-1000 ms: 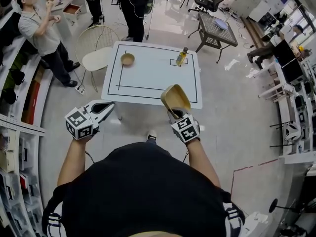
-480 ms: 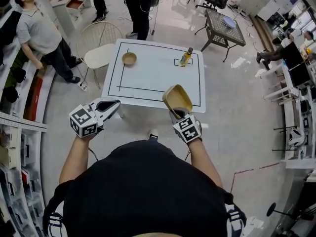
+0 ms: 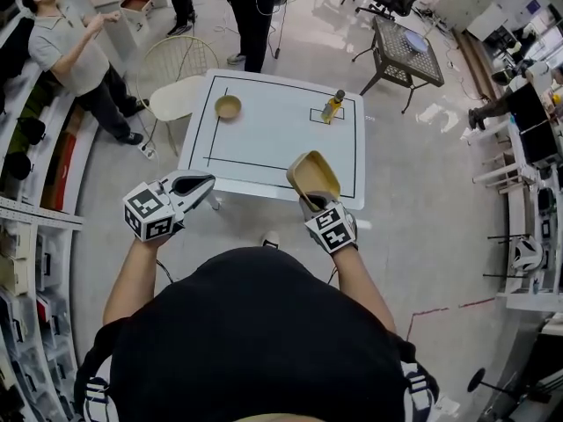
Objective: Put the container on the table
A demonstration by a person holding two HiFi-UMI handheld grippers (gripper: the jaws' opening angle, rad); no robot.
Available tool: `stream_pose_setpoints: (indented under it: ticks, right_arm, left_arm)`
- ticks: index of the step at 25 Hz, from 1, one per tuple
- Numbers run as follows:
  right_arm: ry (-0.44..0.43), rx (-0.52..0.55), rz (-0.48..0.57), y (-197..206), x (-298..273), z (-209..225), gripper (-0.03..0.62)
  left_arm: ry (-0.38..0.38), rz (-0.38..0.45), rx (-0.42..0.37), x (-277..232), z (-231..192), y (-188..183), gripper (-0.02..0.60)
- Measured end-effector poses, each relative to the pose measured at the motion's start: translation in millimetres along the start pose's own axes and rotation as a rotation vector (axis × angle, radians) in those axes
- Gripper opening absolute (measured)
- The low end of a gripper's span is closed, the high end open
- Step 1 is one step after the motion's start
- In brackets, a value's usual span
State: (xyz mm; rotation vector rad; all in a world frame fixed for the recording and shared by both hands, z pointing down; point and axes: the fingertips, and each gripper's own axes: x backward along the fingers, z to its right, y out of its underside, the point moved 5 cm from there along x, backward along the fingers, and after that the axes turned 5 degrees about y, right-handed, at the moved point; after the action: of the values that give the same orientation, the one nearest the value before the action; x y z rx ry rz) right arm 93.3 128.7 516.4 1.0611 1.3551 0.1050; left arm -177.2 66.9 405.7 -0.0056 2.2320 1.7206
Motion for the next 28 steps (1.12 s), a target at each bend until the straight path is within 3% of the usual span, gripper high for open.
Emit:
stream_pose_setpoints:
  ticks: [28]
  right_arm:
    - [-0.067, 0.055, 0.007, -13, -44, 132, 0.009]
  left_arm:
    - [-0.097, -0.032, 0.096, -103, -69, -25, 0.006]
